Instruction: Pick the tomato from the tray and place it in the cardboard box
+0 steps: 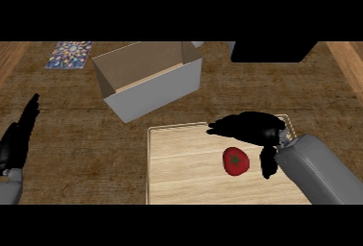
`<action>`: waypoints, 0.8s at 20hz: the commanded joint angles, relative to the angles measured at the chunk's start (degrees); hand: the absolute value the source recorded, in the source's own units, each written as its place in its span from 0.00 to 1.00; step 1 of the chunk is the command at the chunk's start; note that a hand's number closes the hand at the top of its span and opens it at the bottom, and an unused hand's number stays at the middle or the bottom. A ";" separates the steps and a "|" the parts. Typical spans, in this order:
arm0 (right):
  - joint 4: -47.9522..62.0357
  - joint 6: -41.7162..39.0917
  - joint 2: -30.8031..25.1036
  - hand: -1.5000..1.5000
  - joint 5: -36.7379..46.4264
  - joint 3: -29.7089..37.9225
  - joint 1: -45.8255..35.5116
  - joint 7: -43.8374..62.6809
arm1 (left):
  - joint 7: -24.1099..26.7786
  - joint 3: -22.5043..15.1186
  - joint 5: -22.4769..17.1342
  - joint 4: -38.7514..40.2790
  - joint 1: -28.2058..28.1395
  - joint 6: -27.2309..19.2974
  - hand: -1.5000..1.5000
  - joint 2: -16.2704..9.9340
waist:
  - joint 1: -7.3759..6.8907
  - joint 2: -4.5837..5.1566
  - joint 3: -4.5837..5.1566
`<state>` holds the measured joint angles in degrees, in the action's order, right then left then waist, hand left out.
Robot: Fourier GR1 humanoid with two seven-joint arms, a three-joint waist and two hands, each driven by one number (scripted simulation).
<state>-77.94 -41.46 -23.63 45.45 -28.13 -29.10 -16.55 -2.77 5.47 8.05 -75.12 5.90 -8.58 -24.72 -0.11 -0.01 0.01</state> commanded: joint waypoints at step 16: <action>-14.36 -10.63 5.15 0.00 6.50 -0.82 7.76 10.01 | 2.87 2.51 4.14 1.80 -0.55 0.53 0.50 3.62 | 0.22 -0.06 0.02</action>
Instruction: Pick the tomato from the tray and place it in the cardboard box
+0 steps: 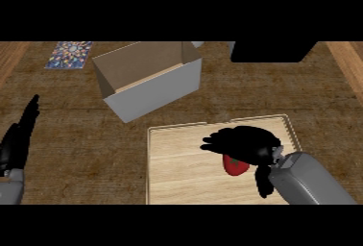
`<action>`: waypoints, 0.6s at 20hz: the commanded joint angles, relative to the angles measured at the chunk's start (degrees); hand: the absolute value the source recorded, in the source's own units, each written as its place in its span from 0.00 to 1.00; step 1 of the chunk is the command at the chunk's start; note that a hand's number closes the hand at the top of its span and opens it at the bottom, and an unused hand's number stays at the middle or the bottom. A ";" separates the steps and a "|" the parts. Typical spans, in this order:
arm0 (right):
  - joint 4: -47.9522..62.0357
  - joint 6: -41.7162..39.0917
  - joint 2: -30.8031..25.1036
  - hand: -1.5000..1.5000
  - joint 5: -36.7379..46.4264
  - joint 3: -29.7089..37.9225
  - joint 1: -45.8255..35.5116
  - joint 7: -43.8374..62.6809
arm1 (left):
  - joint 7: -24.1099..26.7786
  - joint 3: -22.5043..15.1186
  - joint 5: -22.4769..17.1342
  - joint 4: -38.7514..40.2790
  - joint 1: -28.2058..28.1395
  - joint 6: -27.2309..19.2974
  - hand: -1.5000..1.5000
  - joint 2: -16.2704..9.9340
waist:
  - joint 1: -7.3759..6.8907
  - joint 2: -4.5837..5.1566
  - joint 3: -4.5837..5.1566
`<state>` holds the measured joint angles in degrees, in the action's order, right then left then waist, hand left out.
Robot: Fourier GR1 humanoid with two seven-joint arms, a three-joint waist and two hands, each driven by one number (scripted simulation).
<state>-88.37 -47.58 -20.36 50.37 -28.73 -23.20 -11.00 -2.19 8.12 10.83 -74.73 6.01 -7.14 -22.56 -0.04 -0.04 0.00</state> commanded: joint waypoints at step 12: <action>11.28 22.78 3.90 1.00 13.85 -1.17 2.06 -7.52 | -1.67 0.94 2.35 -1.86 0.35 1.08 0.50 1.77 | -0.13 0.08 -0.02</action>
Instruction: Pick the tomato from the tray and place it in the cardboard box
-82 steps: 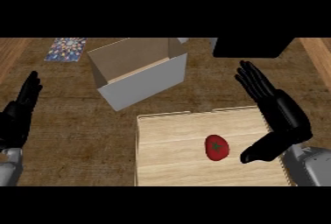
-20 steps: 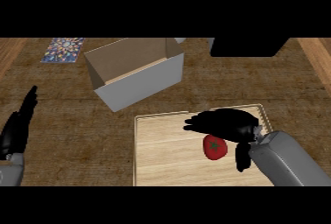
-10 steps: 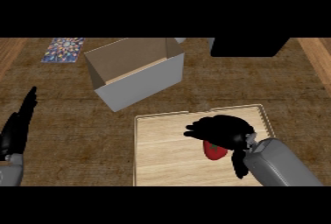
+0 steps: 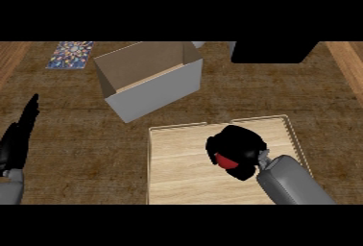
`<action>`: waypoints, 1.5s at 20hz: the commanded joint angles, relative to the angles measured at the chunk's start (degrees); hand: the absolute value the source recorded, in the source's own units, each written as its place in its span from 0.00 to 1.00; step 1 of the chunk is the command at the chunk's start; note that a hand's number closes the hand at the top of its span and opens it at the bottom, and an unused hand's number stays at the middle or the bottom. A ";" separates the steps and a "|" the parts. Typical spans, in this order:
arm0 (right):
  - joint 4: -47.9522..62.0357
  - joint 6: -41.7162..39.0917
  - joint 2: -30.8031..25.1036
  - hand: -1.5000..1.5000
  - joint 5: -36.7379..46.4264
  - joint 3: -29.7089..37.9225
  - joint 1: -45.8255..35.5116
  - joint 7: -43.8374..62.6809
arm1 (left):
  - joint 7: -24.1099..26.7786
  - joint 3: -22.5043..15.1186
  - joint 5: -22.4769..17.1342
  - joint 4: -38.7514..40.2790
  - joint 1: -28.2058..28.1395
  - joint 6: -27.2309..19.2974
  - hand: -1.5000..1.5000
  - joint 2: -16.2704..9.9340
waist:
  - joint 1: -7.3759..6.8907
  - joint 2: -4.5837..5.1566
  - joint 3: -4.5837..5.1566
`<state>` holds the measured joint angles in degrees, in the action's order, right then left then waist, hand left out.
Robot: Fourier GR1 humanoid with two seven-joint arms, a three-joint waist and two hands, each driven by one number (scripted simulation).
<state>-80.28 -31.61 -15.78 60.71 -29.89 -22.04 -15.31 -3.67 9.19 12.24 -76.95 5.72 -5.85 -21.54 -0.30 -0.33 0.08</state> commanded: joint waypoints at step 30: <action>-19.22 20.89 15.77 1.00 9.48 11.08 -10.28 50.88 | -1.94 0.53 2.45 2.56 4.18 0.09 0.50 1.22 | 0.20 0.42 -0.06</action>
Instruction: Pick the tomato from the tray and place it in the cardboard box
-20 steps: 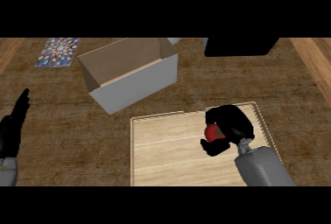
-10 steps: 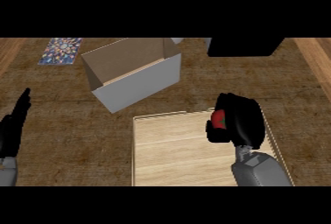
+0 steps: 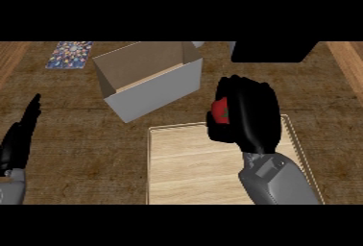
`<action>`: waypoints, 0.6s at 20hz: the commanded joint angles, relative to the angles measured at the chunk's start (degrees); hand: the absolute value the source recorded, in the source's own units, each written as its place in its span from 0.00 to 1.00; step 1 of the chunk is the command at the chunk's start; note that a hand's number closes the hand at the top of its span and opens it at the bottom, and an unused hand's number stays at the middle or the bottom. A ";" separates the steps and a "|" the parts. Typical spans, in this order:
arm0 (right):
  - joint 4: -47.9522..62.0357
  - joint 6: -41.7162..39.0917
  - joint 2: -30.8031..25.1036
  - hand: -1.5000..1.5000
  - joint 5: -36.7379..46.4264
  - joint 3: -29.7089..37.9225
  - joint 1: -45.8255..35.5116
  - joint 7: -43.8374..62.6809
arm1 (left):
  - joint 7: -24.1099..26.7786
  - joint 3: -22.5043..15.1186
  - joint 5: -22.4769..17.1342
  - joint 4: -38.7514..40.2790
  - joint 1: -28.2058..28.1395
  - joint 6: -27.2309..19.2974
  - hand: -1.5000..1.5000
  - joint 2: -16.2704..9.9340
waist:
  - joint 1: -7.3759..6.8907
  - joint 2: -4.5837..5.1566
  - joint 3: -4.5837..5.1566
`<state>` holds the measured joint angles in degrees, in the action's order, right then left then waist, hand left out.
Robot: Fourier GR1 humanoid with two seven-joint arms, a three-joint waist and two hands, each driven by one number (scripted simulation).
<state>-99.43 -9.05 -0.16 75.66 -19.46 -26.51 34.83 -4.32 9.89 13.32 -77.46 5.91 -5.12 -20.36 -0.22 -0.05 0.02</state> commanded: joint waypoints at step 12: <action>35.02 24.29 0.16 1.00 -23.97 1.00 -31.90 9.27 | 1.97 -0.05 0.57 1.52 1.74 1.01 0.50 0.48 | -2.51 0.70 0.04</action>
<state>-74.73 6.54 -0.01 56.54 -18.07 -52.64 43.49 -3.48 9.40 14.26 -77.31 6.61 -4.69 -19.62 -2.03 0.37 0.04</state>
